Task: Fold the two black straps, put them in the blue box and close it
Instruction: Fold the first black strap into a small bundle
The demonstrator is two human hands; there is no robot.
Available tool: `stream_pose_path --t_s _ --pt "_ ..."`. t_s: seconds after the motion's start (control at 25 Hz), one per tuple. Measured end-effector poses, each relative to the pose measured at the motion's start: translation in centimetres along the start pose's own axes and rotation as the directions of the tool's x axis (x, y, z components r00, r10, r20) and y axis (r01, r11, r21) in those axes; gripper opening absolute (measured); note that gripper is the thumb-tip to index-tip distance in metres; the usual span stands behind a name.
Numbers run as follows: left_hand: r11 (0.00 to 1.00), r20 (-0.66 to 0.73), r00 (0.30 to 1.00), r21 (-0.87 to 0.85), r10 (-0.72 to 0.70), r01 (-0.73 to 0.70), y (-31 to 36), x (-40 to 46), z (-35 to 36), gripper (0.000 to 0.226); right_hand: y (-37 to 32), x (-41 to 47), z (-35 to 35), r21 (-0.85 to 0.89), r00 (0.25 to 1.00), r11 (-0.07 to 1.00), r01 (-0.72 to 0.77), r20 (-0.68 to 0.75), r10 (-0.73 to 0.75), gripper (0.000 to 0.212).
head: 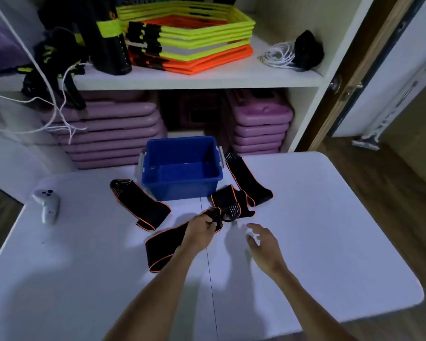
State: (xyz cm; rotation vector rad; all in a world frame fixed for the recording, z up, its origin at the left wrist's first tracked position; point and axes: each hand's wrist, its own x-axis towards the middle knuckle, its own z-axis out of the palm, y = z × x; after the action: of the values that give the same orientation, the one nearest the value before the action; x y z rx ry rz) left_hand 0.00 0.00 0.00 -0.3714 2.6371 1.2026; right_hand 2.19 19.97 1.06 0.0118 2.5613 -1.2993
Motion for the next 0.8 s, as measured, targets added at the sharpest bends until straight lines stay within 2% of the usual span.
stream_pose_path --t_s 0.2,0.32,0.4,0.48,0.56,0.68,0.8 --pt "0.943 -0.032 0.986 -0.299 -0.161 0.144 3.2 2.6 2.4 0.027 3.6 -0.2 -1.8 0.005 0.994 0.994 -0.106 -0.03 0.106 0.033" --pt "0.872 -0.034 0.958 -0.424 -0.286 0.245 4.8 1.9 1.3 0.032 3.3 0.4 -1.5 0.009 0.994 0.994 -0.107 -0.004 0.107 0.033" --pt "0.843 -0.019 0.95 -0.468 -0.312 0.267 5.4 1.7 0.7 0.035 2.3 1.1 -0.7 0.008 0.995 0.996 -0.088 0.037 0.087 0.033" --pt "0.841 -0.033 0.964 -0.496 -0.265 0.214 6.2 1.3 -0.5 0.029 0.6 1.8 0.4 0.035 0.995 0.998 -0.051 0.087 0.047 0.029" --pt "0.798 -0.032 0.972 -0.577 -0.232 0.172 7.0 0.6 -2.2 0.017 -1.4 2.2 1.6 0.115 0.989 0.993 -0.013 0.15 -0.005 0.026" --pt "0.606 -0.045 0.966 -0.785 -0.256 0.124 7.9 -1.0 -5.5 0.016 -4.7 2.6 3.8 0.287 0.945 0.958 0.023 0.306 -0.114 0.039" --pt "0.478 -0.187 0.945 -0.878 -0.268 -0.038 7.5 -2.6 -9.4 0.015 -7.2 2.8 6.6 0.398 0.916 0.916 0.045 0.349 -0.196 0.027"
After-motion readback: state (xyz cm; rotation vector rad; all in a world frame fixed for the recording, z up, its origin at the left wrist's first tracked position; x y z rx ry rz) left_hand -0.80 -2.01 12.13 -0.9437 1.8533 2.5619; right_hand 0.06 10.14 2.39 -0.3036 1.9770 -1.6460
